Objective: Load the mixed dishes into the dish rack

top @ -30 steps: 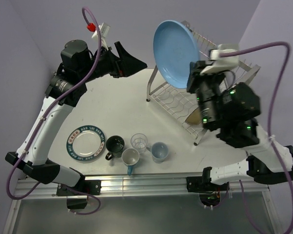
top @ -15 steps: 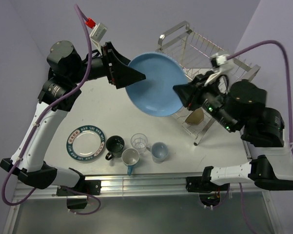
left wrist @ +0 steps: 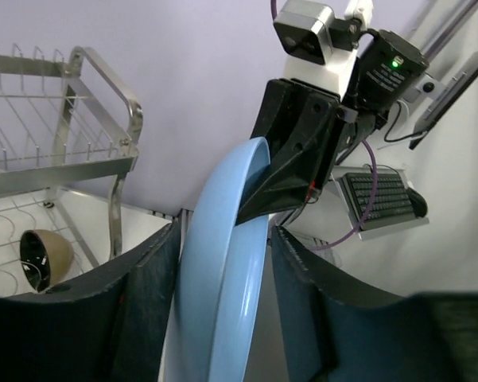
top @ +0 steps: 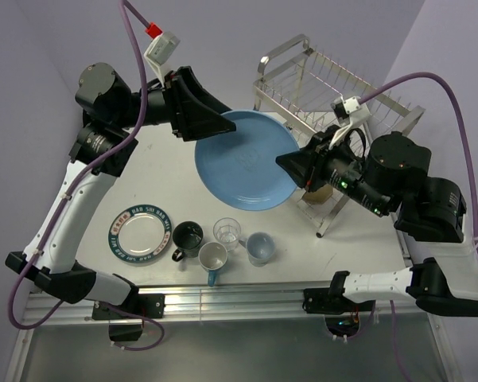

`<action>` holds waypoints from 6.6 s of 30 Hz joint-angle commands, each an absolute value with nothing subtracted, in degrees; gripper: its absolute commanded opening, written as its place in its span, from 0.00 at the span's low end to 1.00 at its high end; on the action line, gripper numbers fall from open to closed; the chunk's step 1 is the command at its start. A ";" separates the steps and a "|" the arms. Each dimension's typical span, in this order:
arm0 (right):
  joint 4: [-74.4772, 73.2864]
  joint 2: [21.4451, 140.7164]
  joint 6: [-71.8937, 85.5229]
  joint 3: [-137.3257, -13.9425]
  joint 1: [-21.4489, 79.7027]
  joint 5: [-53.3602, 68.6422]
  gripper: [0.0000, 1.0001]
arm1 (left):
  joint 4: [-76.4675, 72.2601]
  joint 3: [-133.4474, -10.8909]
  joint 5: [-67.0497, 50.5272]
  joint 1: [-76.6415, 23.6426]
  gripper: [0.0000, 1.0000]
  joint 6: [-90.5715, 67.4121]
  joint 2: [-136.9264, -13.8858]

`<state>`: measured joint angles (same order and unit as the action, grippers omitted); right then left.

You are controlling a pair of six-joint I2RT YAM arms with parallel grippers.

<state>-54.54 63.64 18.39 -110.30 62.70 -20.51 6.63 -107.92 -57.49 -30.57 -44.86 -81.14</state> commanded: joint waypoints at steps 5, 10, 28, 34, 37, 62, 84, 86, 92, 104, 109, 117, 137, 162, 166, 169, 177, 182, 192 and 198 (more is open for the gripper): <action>-50.80 63.02 18.02 -111.53 57.40 -15.47 0.00 | 1.78 -106.54 -68.46 -30.94 0.46 -50.97 -80.34; -50.10 63.37 16.79 -112.06 53.63 -13.28 0.00 | -5.36 -101.96 -71.63 -30.94 0.51 -57.04 -78.58; -50.71 68.38 15.38 -119.70 46.50 -5.88 0.45 | 18.56 -108.68 -63.83 -31.55 0.00 -43.36 -81.19; -55.28 67.86 18.01 -121.21 46.49 -20.11 1.00 | 34.18 -124.86 -42.07 -31.46 0.00 -29.01 -89.54; -55.98 64.34 18.98 -118.13 46.58 -24.60 1.00 | 32.53 -126.21 -30.37 -31.38 0.00 -26.28 -90.87; -69.89 49.93 36.20 -96.34 46.58 -11.61 0.00 | -14.68 -135.96 -2.28 -32.78 0.00 5.97 -113.11; -65.56 47.46 37.71 -85.96 46.67 -8.88 0.00 | -39.72 -128.94 12.11 -41.30 0.00 23.01 -123.04; -65.74 47.29 37.53 -85.87 46.67 -9.05 0.00 | -43.30 -128.06 15.36 -42.97 0.00 24.95 -123.66; -64.69 46.67 37.35 -84.64 46.67 -8.53 0.00 | -47.45 -129.19 23.72 -46.05 0.00 28.65 -126.56; -65.92 43.77 37.62 -82.88 46.67 -9.67 0.00 | -46.15 -132.27 24.00 -47.02 0.00 30.68 -130.25; -65.74 43.51 36.65 -82.53 46.67 -9.67 0.00 | -42.20 -135.69 23.56 -47.02 0.01 28.92 -132.01; -65.39 43.07 35.86 -82.00 46.67 -9.76 0.00 | -40.87 -137.73 23.03 -47.20 0.03 27.25 -133.68; -63.37 42.36 34.63 -81.03 46.67 -9.49 0.00 | -39.56 -139.57 24.34 -47.99 0.99 26.98 -130.17; -40.44 56.41 25.66 -73.20 46.67 8.17 0.45 | 40.65 -100.64 36.20 -51.77 0.90 -33.44 -64.18; -39.11 64.74 25.84 -76.28 46.67 9.93 0.55 | 51.67 -94.41 37.54 -51.77 0.90 -43.57 -58.20; -44.55 70.64 26.36 -79.63 46.76 7.65 0.56 | 57.55 -92.11 35.95 -51.77 0.91 -47.63 -57.04; -48.86 68.12 30.49 -71.47 46.67 3.52 0.57 | 58.81 -83.86 21.55 -51.77 0.88 -48.52 -56.79; -50.27 63.73 34.45 -64.52 46.67 3.25 0.57 | 49.75 -79.19 11.63 -50.28 0.90 -45.54 -56.86; -49.04 61.43 37.27 -55.02 46.76 1.15 0.58 | 48.17 -85.08 2.11 -47.55 0.88 -37.53 -67.76; -47.72 64.94 37.44 -53.88 46.76 -1.22 0.58 | 48.25 -84.90 0.44 -45.00 0.87 -36.21 -67.24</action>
